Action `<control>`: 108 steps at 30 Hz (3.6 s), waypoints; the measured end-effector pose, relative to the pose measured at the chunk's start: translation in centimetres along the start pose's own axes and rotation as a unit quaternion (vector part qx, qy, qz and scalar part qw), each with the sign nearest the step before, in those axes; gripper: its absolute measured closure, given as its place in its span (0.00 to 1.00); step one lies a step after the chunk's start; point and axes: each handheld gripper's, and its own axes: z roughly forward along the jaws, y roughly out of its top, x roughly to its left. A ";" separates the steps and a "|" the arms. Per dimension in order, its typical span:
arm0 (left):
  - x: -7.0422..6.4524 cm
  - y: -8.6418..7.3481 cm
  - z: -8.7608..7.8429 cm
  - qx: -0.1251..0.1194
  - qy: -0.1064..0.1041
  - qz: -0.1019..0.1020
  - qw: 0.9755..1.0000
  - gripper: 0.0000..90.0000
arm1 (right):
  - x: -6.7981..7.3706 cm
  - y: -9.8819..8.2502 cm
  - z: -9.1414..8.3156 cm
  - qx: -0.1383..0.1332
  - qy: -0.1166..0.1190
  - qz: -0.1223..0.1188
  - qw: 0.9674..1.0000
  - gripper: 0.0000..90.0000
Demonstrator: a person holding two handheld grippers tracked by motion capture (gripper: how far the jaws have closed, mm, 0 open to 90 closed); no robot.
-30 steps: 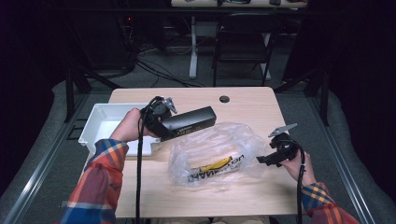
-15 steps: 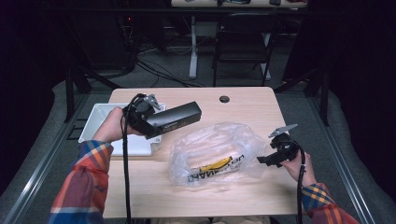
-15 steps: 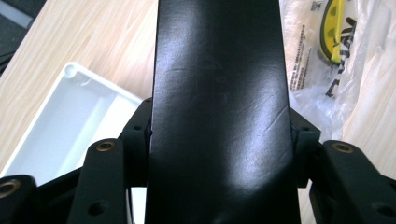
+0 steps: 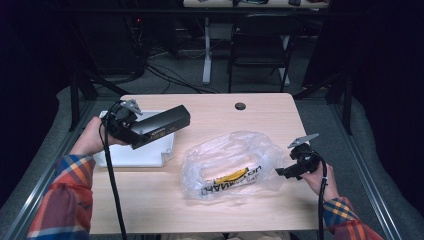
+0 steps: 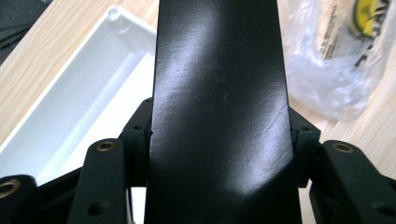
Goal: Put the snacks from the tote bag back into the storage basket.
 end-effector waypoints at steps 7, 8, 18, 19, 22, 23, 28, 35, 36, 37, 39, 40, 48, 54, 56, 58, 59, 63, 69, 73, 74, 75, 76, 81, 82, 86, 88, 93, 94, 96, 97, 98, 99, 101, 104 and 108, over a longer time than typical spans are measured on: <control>1.5 -2.3 0.0 -0.005 0.005 -0.020 1.000 0.48 | -0.1 -0.1 0.2 0.001 -0.002 0.000 1.000 0.11; 1.7 -2.7 0.1 -0.002 0.008 -0.019 1.000 0.48 | -0.1 -0.1 0.2 0.001 -0.001 0.000 1.000 0.11; 3.3 -6.3 1.1 -0.005 0.001 -0.045 0.999 0.48 | -0.1 0.0 0.5 0.006 -0.002 0.001 1.000 0.12; 3.3 -6.5 1.3 -0.003 0.002 -0.044 0.999 0.48 | -0.1 -0.1 0.6 0.003 -0.002 0.003 1.000 0.12; 3.6 -7.1 2.1 -0.002 -0.001 -0.047 0.999 0.48 | -0.1 0.0 0.6 0.008 -0.002 0.000 1.000 0.12; 3.7 -7.3 2.3 -0.004 -0.005 -0.049 0.999 0.48 | -0.1 0.0 0.6 0.009 -0.001 0.000 1.000 0.12; 4.1 -8.0 4.1 -0.006 -0.010 -0.046 0.999 0.48 | -0.2 -0.1 0.4 0.008 -0.003 -0.001 1.000 0.12; 4.6 -8.8 7.7 -0.001 -0.021 -0.053 0.998 0.48 | -0.3 -0.1 0.4 0.006 -0.003 0.000 1.000 0.12; 4.7 -8.8 7.9 0.001 -0.021 -0.050 0.999 0.48 | -0.4 -0.1 0.4 0.010 -0.002 0.001 1.000 0.12; 4.8 -9.0 8.4 -0.002 -0.023 -0.049 0.999 0.48 | -0.4 -0.1 0.4 0.011 -0.001 0.000 1.000 0.12; 5.0 -9.2 8.9 -0.004 -0.022 -0.044 0.999 0.48 | -0.3 -0.1 0.4 0.012 -0.003 0.000 1.000 0.12; 5.1 -9.4 9.2 -0.006 -0.023 -0.049 0.999 0.48 | -0.3 -0.1 0.4 0.013 -0.003 -0.002 1.000 0.12; 5.3 -9.8 10.8 -0.002 -0.012 -0.019 1.000 0.48 | 0.0 0.0 0.5 0.018 -0.002 -0.004 1.000 0.12; 5.6 -10.0 11.3 -0.009 -0.011 -0.008 1.000 0.48 | 0.1 0.1 0.5 0.016 -0.003 -0.007 1.000 0.12; 5.6 -10.1 11.4 -0.008 -0.006 0.001 1.000 0.47 | 0.2 0.1 0.5 0.016 -0.003 -0.007 1.000 0.12; 5.7 -10.2 11.5 -0.008 -0.006 0.007 1.000 0.47 | 0.2 0.1 0.5 0.015 -0.004 -0.007 1.000 0.12; 5.7 -10.3 11.6 -0.005 -0.005 0.009 1.000 0.47 | 0.2 0.1 0.4 0.015 -0.005 -0.007 1.000 0.12; 5.8 -10.4 12.2 0.017 -0.006 -0.004 1.000 0.46 | 0.3 0.1 0.4 0.016 -0.007 -0.009 1.000 0.12; 6.0 -10.2 13.3 0.083 -0.005 -0.047 0.995 0.22 | 0.2 0.2 0.3 0.018 -0.005 -0.011 1.000 0.12; 6.3 -10.3 12.8 0.058 -0.013 -0.071 0.996 0.18 | 0.2 0.1 0.3 0.013 -0.005 -0.007 1.000 0.12; 6.4 -10.3 12.6 0.054 -0.008 -0.075 0.996 0.17 | 0.2 0.1 0.3 0.013 -0.007 -0.007 1.000 0.12; 6.4 -10.2 12.2 0.036 -0.006 -0.082 0.996 0.17 | 0.2 0.1 0.3 0.013 -0.008 -0.006 1.000 0.12; 6.4 -10.0 11.8 0.021 -0.005 -0.087 0.996 0.17 | 0.2 0.1 0.3 0.014 -0.006 -0.006 1.000 0.12; 6.6 -8.7 10.4 -0.022 0.006 -0.114 0.993 0.18 | 0.2 0.1 0.2 0.013 -0.009 -0.007 1.000 0.12; 6.5 -8.3 10.2 -0.029 0.011 -0.125 0.992 0.19 | 0.3 0.1 0.3 0.012 -0.006 -0.005 1.000 0.12; 6.5 -7.4 10.4 -0.060 0.018 -0.157 0.986 0.28 | 0.2 0.2 0.1 0.014 -0.009 -0.010 1.000 0.12; 6.3 -6.9 10.7 -0.067 0.033 -0.172 0.982 0.35 | 0.1 0.1 0.0 0.011 -0.008 -0.010 1.000 0.12; 5.7 -5.3 11.2 -0.102 0.064 -0.212 0.970 0.52 | 0.0 0.0 0.1 0.010 -0.011 -0.004 1.000 0.12; 5.6 -4.9 11.3 -0.109 0.071 -0.221 0.966 0.57 | 0.0 0.0 0.0 0.007 -0.013 -0.005 1.000 0.12; 5.3 -4.1 11.6 -0.121 0.078 -0.234 0.962 0.64 | 0.0 0.0 0.0 0.009 -0.011 -0.005 1.000 0.12; 5.2 -3.4 11.8 -0.117 0.083 -0.242 0.960 0.70 | 0.0 0.0 0.0 0.008 -0.012 -0.004 1.000 0.12; 5.1 -3.1 12.0 -0.125 0.084 -0.246 0.957 0.76 | 0.0 0.0 0.0 0.008 -0.013 -0.005 1.000 0.12; 5.0 -2.6 12.3 -0.120 0.094 -0.253 0.955 0.80 | 0.0 0.0 0.1 0.008 -0.012 -0.007 1.000 0.12; 4.9 -1.8 12.9 -0.113 0.105 -0.260 0.953 0.90 | 0.1 0.0 0.1 0.011 -0.012 -0.006 1.000 0.13; 5.1 -1.0 13.9 -0.105 0.108 -0.272 0.950 1.00 | -0.1 -0.1 0.1 0.014 -0.009 -0.004 1.000 0.13; 5.3 -0.5 15.1 -0.092 0.110 -0.285 0.948 1.00 | -0.1 -0.1 0.0 0.018 -0.011 -0.006 1.000 0.13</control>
